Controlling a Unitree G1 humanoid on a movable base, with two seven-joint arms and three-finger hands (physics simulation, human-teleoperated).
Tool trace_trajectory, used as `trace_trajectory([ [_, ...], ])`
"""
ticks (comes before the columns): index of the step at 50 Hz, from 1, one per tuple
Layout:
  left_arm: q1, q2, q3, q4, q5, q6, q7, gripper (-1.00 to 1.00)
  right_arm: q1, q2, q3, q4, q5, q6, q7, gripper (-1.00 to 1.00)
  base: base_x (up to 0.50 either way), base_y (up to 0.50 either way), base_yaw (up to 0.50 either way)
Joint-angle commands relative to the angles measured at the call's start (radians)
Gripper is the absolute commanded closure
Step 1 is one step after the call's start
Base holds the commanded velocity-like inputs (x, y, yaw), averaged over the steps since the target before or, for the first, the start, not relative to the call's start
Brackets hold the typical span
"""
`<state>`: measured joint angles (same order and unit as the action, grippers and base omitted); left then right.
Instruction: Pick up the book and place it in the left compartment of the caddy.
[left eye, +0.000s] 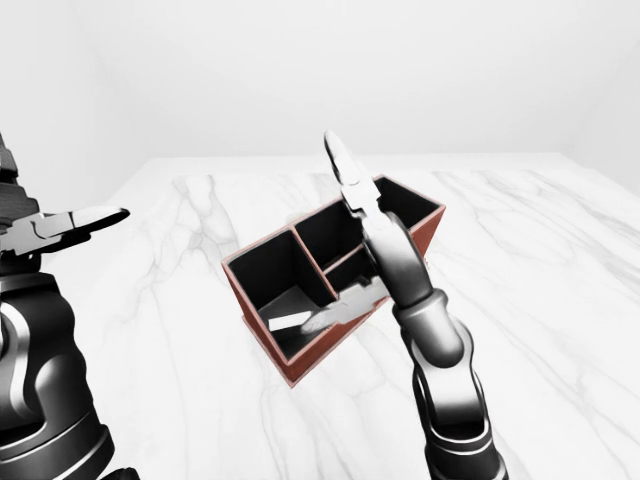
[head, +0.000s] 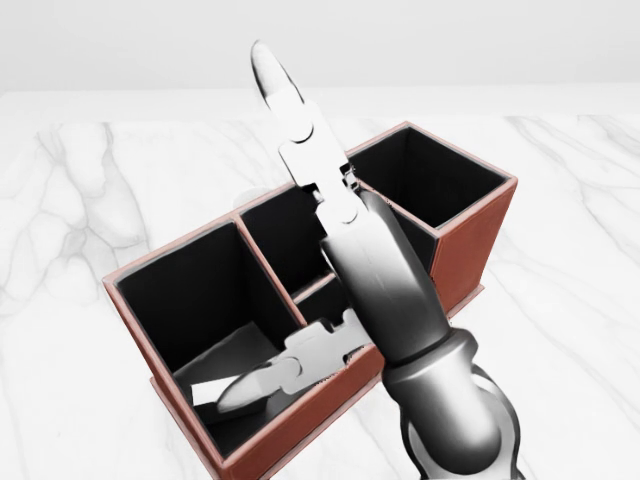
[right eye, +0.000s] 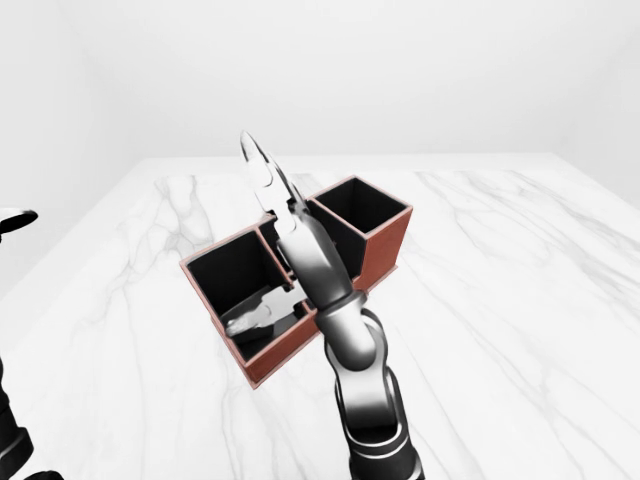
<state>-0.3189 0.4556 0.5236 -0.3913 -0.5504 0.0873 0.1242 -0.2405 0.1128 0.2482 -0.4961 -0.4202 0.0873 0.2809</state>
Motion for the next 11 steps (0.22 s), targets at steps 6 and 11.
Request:
trace_trajectory([
  [6, 0.008, 0.0, 0.009, -0.041, -0.018, 0.0, 0.006, -1.0, -0.077, -0.078, -0.05, -0.487, 0.079, 0.0, 0.052, -1.0, 0.0, 0.0, 0.0],
  [11, 0.011, 0.0, 0.013, -0.05, -0.021, 0.0, 0.007, -1.0, -0.095, -0.095, -0.073, -0.55, 0.099, 0.0, 0.045, -1.0, 0.0, 0.0, 0.0],
])
